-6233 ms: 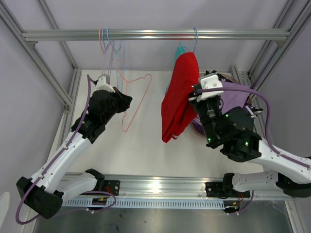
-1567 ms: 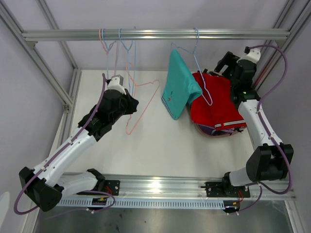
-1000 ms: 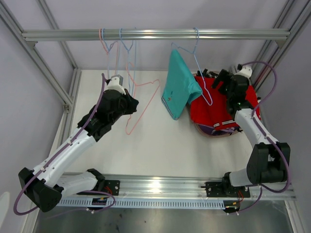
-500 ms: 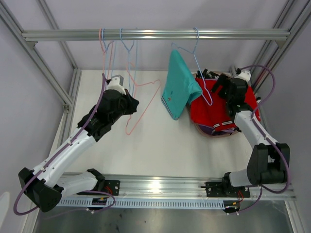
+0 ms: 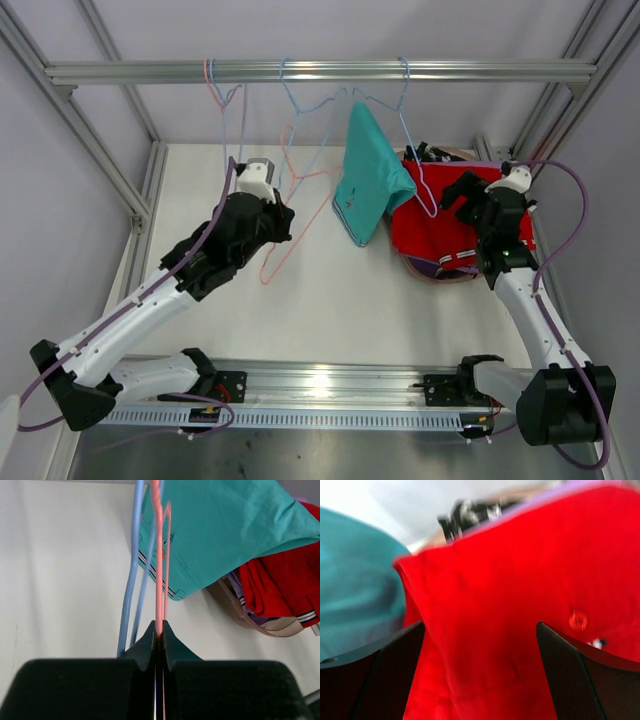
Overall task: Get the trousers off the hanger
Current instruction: Place the trousers in the bin, then place the hanger at the clothesline.
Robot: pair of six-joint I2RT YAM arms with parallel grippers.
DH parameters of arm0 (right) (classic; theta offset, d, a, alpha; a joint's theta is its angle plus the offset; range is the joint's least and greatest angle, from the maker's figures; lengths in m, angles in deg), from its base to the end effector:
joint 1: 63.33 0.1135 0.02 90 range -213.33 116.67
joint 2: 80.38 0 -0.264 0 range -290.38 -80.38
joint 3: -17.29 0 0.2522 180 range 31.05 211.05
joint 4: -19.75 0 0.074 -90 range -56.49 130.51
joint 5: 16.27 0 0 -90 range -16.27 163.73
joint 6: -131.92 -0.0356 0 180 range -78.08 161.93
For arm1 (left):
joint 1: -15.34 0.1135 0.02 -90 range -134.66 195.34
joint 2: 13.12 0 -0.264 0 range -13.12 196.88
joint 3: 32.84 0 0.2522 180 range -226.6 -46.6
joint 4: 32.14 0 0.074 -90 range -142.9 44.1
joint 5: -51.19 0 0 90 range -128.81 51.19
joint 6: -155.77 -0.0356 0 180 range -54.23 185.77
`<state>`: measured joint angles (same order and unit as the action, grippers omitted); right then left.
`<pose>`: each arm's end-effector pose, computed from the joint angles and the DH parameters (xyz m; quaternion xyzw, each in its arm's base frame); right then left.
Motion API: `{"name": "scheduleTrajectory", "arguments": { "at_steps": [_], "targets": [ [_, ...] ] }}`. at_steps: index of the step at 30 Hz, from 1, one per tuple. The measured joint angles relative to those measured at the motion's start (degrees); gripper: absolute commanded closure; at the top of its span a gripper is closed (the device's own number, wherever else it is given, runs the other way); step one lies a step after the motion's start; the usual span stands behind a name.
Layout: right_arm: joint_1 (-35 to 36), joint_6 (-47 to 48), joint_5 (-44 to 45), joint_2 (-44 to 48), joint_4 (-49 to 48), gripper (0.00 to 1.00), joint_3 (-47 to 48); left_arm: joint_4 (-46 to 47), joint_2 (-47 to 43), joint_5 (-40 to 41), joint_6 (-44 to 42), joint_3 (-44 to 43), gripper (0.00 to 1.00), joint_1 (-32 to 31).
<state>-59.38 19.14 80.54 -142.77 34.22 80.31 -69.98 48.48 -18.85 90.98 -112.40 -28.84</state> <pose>0.2557 0.0134 0.3241 0.1647 0.7692 0.0968 0.6098 0.1773 -0.1553 0.3870 0.0347 0.8115 -0.2054 0.5459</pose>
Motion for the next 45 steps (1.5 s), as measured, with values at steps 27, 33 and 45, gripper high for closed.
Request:
{"name": "scheduleTrajectory", "arguments": {
  "at_steps": [27, 33, 45],
  "targets": [
    [0.0, -0.74, -8.26, 2.19, 0.55, 0.04, -5.7, -8.26, 2.62, 15.41, 4.24, -5.99, 1.0, -0.26],
    [0.0, -0.74, -8.44, 2.38, 0.24, 0.04, -6.16, -9.09, -0.81, 15.43, 4.83, -6.29, 1.0, -0.26],
    [0.0, -0.74, -8.7, 2.4, 0.07, 0.03, -6.27, -5.79, -9.35, 15.19, -2.34, -6.29, 1.0, -1.55]
  ]
}}
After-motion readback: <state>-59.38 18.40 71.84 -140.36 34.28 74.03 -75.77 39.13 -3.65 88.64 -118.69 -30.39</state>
